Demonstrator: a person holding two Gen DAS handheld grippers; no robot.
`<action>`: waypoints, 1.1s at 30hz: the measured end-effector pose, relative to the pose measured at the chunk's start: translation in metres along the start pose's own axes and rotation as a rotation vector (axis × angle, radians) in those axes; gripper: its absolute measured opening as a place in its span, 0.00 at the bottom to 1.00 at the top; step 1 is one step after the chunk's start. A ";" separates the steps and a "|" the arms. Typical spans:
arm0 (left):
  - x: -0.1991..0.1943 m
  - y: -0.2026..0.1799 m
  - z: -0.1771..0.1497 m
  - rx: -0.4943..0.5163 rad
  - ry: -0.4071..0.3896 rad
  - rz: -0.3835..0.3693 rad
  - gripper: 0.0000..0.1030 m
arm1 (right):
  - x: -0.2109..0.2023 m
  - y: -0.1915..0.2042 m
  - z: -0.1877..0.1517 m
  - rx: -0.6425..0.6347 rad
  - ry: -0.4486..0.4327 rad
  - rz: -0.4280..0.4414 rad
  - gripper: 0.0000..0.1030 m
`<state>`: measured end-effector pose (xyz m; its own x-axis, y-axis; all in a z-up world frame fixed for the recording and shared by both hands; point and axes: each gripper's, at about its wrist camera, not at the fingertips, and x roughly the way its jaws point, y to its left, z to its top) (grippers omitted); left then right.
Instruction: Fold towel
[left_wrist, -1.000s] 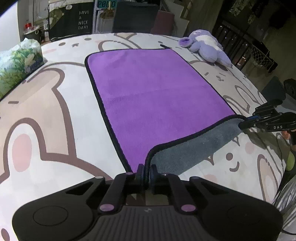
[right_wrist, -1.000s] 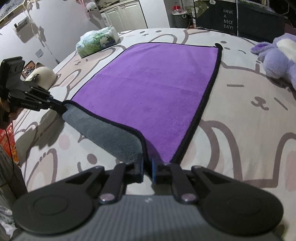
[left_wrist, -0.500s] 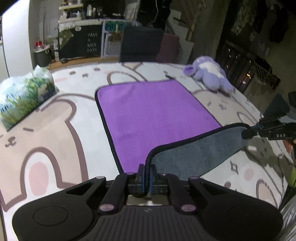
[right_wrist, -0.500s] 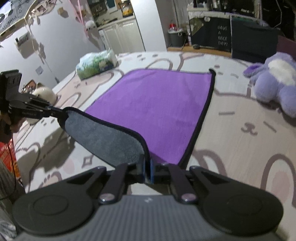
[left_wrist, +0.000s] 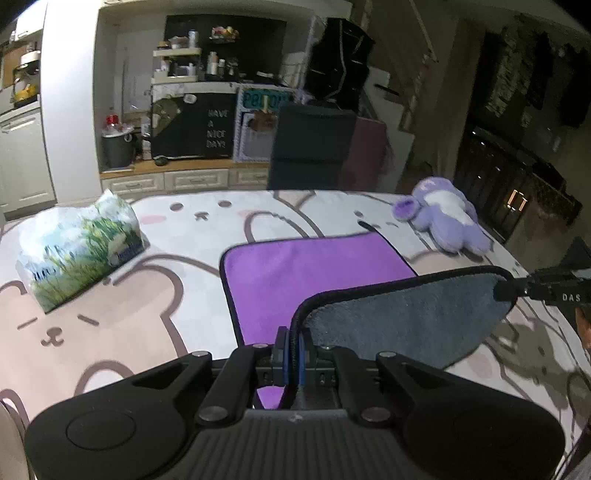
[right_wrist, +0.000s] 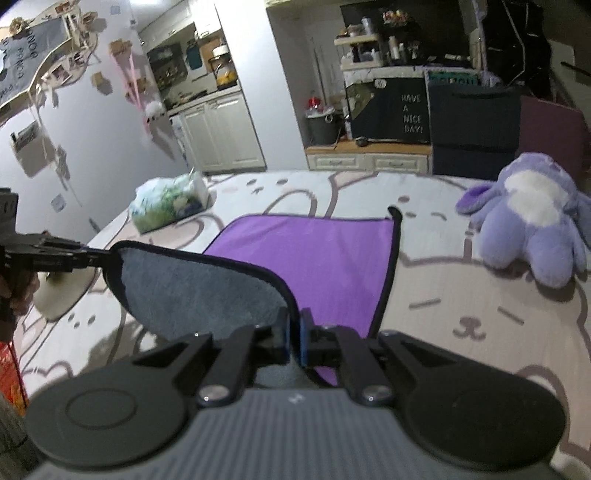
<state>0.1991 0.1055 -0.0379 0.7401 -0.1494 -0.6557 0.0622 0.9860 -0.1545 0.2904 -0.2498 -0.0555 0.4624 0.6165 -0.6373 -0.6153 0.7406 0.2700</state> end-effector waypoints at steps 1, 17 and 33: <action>0.001 0.000 0.003 -0.005 -0.005 0.005 0.05 | 0.001 0.000 0.003 0.002 -0.005 -0.003 0.06; 0.039 0.012 0.050 -0.035 -0.084 0.086 0.05 | 0.040 -0.014 0.050 0.042 -0.116 -0.089 0.06; 0.105 0.024 0.082 -0.054 -0.070 0.152 0.05 | 0.093 -0.026 0.078 0.038 -0.123 -0.155 0.06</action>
<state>0.3328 0.1193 -0.0500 0.7833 0.0086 -0.6215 -0.0888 0.9912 -0.0982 0.3992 -0.1911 -0.0658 0.6254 0.5207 -0.5811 -0.5071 0.8373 0.2045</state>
